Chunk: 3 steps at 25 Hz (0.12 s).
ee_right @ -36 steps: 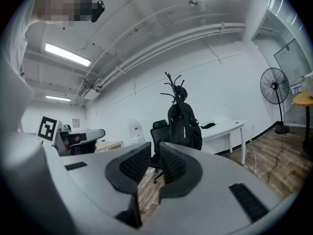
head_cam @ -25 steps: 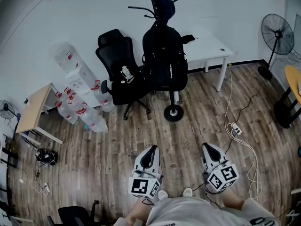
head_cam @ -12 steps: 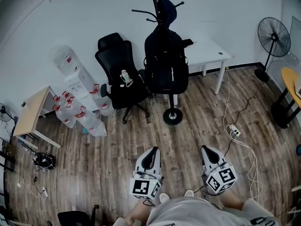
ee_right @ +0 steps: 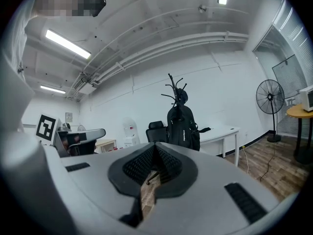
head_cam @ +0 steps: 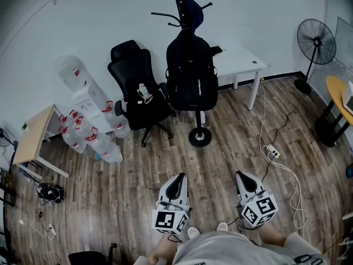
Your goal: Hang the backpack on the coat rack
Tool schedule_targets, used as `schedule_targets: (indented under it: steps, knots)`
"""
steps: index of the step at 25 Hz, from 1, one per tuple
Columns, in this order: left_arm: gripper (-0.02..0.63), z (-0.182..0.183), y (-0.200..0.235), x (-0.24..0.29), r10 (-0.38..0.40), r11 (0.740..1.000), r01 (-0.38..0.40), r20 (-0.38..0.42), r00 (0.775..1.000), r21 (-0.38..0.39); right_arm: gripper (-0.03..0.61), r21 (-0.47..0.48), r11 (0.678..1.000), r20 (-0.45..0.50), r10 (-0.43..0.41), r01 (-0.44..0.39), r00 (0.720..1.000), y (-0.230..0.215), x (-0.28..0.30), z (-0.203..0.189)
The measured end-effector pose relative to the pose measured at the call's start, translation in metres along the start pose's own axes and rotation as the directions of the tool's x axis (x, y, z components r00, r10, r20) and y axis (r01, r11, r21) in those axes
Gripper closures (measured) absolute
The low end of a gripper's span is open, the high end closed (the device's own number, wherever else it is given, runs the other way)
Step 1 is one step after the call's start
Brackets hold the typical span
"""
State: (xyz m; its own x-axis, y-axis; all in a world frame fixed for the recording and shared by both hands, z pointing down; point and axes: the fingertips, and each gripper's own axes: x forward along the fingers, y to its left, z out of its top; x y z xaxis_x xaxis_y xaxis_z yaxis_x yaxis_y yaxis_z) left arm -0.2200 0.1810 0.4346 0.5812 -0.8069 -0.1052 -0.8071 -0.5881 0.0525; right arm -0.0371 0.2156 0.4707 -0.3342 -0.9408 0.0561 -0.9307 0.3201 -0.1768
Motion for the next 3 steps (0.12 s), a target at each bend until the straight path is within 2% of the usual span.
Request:
schedule_targets:
  steps: [3]
  knots:
    - [0.589,-0.0032,0.0017,-0.0013,-0.007,1.000,0.007,-0.003,1.000,-0.006,0.565,-0.002,1.000,-0.004,-0.005,0.005,1.000,0.0024,0.0003,-0.0020]
